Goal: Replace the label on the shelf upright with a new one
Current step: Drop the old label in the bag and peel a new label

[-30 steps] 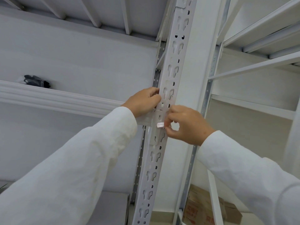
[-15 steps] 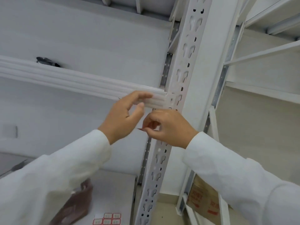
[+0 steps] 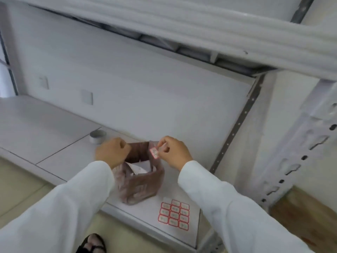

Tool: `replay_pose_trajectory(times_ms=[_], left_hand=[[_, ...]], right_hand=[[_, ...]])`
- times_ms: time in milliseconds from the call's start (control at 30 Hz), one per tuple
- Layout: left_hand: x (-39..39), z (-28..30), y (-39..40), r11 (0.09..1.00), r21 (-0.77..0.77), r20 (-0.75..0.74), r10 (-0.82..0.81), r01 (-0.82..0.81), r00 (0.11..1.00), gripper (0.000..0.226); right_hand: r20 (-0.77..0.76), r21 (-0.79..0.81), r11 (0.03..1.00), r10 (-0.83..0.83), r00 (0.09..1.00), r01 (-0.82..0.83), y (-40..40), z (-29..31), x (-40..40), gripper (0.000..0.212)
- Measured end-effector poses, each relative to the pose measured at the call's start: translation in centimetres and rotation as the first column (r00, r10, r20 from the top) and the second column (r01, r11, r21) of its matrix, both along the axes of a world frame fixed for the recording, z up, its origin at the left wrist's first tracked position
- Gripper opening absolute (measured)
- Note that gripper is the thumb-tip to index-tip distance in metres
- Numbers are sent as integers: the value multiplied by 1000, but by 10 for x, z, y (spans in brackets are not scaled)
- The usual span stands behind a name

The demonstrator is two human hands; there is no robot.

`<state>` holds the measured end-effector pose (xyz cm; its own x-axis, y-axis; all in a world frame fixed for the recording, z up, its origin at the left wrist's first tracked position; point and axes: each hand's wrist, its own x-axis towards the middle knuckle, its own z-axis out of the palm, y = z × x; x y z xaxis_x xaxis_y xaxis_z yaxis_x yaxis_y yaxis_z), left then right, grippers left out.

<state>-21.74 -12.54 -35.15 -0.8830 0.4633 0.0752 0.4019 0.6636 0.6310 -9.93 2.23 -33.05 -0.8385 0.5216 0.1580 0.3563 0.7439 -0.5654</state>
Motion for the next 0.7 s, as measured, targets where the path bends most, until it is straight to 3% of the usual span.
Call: replay_pose_trajectory(times_ms=[133,267,400,567,700], left_hand=[[-22,-25,-5,990,-136,-66,16,-25,998,21],[-37,-36,-1,993,-94,58,78,-72,995,28],[-44,-46,5,995,-55,132,95,-88,987,24],[-41,-55,13,994,-101,72,42,-34,996,21],[-43,-55,11,993,-116,86,29,-19,996,22]], right_hand=[[70,-117,990,-74,995,81,12,-45,-36,12],[83,-186,972,-133,988,146,15,-77,-63,15],[148,-228,967,-81,986,114,12,-98,-84,17],[330,-51,998,-17,944,36,10,-102,-99,24],[342,109,994,-48,939,11,19,-87,-95,23]])
